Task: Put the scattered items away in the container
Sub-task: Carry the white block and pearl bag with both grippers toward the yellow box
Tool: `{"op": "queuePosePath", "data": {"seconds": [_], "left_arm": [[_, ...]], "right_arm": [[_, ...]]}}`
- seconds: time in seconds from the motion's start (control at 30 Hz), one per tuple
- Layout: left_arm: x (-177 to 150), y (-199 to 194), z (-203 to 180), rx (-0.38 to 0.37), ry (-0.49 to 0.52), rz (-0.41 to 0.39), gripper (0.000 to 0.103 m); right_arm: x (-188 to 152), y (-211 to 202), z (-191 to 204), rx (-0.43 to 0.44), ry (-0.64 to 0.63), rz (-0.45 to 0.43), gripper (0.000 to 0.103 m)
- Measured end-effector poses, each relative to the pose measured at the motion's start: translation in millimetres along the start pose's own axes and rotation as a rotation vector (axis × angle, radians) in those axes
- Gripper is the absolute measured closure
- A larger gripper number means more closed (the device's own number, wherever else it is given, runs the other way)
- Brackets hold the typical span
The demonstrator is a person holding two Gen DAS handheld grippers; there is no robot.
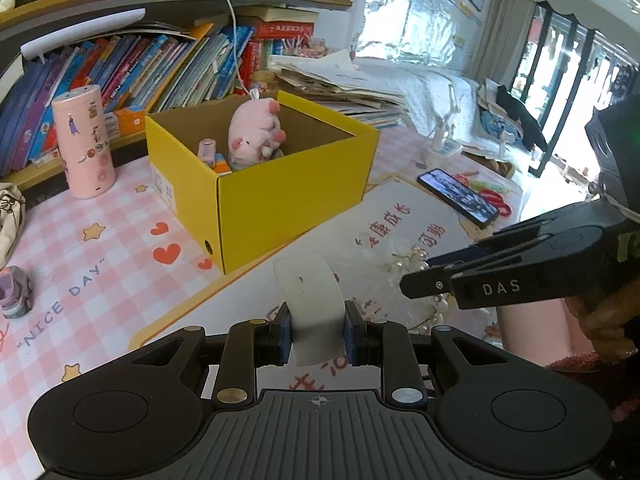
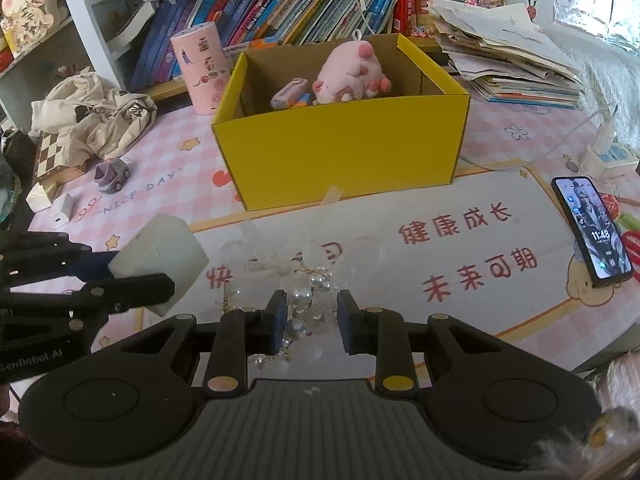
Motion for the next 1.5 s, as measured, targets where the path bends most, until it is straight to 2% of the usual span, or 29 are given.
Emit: {"op": "queuePosePath", "data": {"seconds": [0.8,1.27,1.5], "left_arm": [[40.9,78.2,-44.9,0.03,-0.023,0.013,0.08],[52.2,95.1,-49.5,0.158,-0.073,0.01,0.08],[75.5,86.9,-41.1,0.238,-0.084,-0.05,0.08]], "right_arm": [[36.2,20.0,-87.8,0.036,-0.075,0.02,0.078],[61.0,40.6,-106.4,0.155,-0.142,0.007,0.078],[91.8,40.6,-105.5,0.217,-0.149,-0.059,0.078]]}}
Point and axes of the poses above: each gripper's, at about its wrist camera, not at the fingertips, and y roughly the way its jaws point, z to its left, x to its top, the point moved 9 cm from there along y, roughly the way its jaws point, and after that the axes turned 8 degrees about -z, right-handed, at the moved point
